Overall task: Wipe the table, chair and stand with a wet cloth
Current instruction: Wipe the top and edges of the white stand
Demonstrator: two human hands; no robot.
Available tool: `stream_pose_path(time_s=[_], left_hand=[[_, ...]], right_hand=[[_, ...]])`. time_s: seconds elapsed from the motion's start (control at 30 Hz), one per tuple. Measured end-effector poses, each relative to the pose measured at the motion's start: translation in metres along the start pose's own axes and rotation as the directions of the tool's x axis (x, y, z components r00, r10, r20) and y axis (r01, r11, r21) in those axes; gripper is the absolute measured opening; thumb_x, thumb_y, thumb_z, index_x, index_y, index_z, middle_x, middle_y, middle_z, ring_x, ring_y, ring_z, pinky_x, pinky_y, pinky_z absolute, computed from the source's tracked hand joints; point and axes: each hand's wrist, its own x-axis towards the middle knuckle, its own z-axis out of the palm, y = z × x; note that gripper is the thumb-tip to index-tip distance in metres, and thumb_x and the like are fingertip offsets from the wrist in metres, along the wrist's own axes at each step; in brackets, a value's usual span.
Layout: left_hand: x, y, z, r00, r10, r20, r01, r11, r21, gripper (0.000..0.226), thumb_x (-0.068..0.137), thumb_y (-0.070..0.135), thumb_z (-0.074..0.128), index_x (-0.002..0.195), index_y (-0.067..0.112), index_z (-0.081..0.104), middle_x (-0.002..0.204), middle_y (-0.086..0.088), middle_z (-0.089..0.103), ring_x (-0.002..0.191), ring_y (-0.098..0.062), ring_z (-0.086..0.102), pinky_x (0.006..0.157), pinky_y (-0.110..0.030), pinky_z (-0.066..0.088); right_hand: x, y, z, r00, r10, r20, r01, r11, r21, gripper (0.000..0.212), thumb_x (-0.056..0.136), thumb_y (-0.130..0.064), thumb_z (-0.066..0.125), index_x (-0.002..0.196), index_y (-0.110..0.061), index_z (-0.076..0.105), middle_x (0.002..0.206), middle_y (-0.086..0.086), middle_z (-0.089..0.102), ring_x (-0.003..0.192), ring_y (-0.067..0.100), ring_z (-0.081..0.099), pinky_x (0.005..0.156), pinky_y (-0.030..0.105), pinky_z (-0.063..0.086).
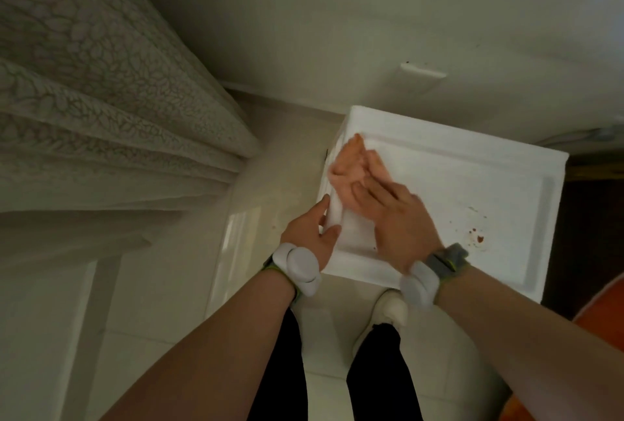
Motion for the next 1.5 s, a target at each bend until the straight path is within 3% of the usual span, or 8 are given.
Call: stream_pose_path(time_s=[0.2, 0.47, 0.67, 0.83, 0.93, 1.1, 1.27, 1.5], left_hand=[[0.001, -0.003, -0.002, 1.0, 0.019, 0.008, -0.019, 1.0, -0.001, 0.058, 0.092, 0.032, 0.054, 0.145, 0.034, 0.029, 0.121, -0.003, 0.057, 0.089, -0.01, 0.054, 0.072, -0.008, 0.038], [0.005, -0.005, -0.002, 1.0, 0.03, 0.006, -0.03, 0.999, 0.033, 0.058, 0.091, 0.037, 0.054, 0.144, 0.033, 0.032, 0.115, -0.003, 0.06, 0.088, -0.011, 0.053, 0.06, -0.001, 0.037], [0.005, -0.007, -0.003, 1.0, 0.013, 0.016, -0.014, 0.999, 0.052, 0.057, 0.092, 0.035, 0.053, 0.144, 0.037, 0.03, 0.117, -0.003, 0.06, 0.093, -0.014, 0.057, 0.076, -0.018, 0.042], [0.003, -0.005, -0.003, 0.999, 0.032, -0.009, -0.032, 0.997, 0.075, 0.056, 0.092, 0.037, 0.051, 0.143, 0.036, 0.031, 0.114, 0.0, 0.061, 0.088, -0.01, 0.056, 0.058, -0.005, 0.037], [0.001, -0.001, 0.0, 0.999, 0.04, -0.02, -0.038, 0.996, 0.081, 0.057, 0.092, 0.035, 0.052, 0.145, 0.035, 0.029, 0.12, -0.004, 0.059, 0.09, -0.012, 0.055, 0.067, -0.011, 0.037], [0.0, 0.003, -0.001, 1.0, 0.028, -0.009, -0.027, 0.996, 0.087, 0.06, 0.094, 0.025, 0.051, 0.147, 0.028, 0.024, 0.133, -0.006, 0.053, 0.108, -0.018, 0.056, 0.086, -0.017, 0.039], [-0.011, 0.017, 0.01, 0.991, 0.103, -0.086, -0.071, 0.945, 0.319, 0.066, 0.094, 0.013, 0.046, 0.149, 0.019, 0.01, 0.154, -0.009, 0.023, 0.138, -0.024, 0.031, 0.11, -0.022, 0.025], [-0.01, 0.032, 0.021, 0.982, 0.157, -0.102, -0.092, 0.88, 0.466, 0.069, 0.094, 0.003, 0.037, 0.15, 0.021, 0.0, 0.158, 0.004, -0.004, 0.139, -0.023, 0.03, 0.104, -0.032, 0.036]], right_hand=[[0.031, -0.004, -0.002, 0.91, 0.412, 0.032, -0.412, 0.897, 0.162, 0.071, 0.078, 0.0, 0.044, 0.142, -0.029, 0.038, 0.148, 0.005, 0.032, 0.108, 0.036, 0.04, 0.073, 0.041, 0.044], [-0.035, 0.007, -0.005, 0.976, -0.033, 0.215, 0.008, 0.993, 0.115, 0.056, 0.074, -0.016, 0.043, 0.126, -0.032, 0.059, 0.139, 0.005, 0.05, 0.089, 0.034, 0.053, 0.066, 0.04, 0.051], [0.005, -0.018, -0.007, 0.927, 0.357, 0.118, -0.373, 0.912, 0.172, 0.061, 0.079, -0.006, 0.044, 0.137, -0.027, 0.046, 0.143, 0.005, 0.038, 0.103, 0.036, 0.042, 0.071, 0.037, 0.042], [-0.03, -0.034, -0.002, 0.966, 0.161, 0.202, -0.201, 0.96, 0.196, 0.051, 0.08, -0.018, 0.043, 0.128, -0.031, 0.055, 0.136, 0.0, 0.048, 0.096, 0.032, 0.049, 0.067, 0.037, 0.048], [-0.057, -0.001, -0.004, 0.971, 0.127, 0.202, -0.149, 0.984, 0.099, 0.048, 0.071, -0.008, 0.055, 0.112, -0.03, 0.068, 0.125, -0.001, 0.061, 0.082, 0.034, 0.056, 0.058, 0.035, 0.047], [-0.047, 0.027, -0.009, 0.877, 0.479, 0.027, -0.479, 0.871, 0.112, 0.062, 0.071, 0.003, 0.052, 0.125, -0.028, 0.06, 0.137, -0.002, 0.052, 0.1, 0.037, 0.047, 0.073, 0.036, 0.043], [-0.024, -0.014, 0.008, 0.99, 0.138, 0.042, -0.143, 0.976, 0.164, 0.062, 0.071, -0.024, 0.028, 0.125, -0.031, 0.059, 0.134, 0.002, 0.056, 0.105, 0.041, 0.056, 0.071, 0.044, 0.05], [-0.026, 0.017, -0.004, 0.816, 0.578, 0.005, -0.565, 0.795, 0.22, 0.075, 0.069, 0.003, 0.052, 0.139, -0.025, 0.045, 0.149, 0.004, 0.037, 0.119, 0.041, 0.039, 0.085, 0.047, 0.043]])
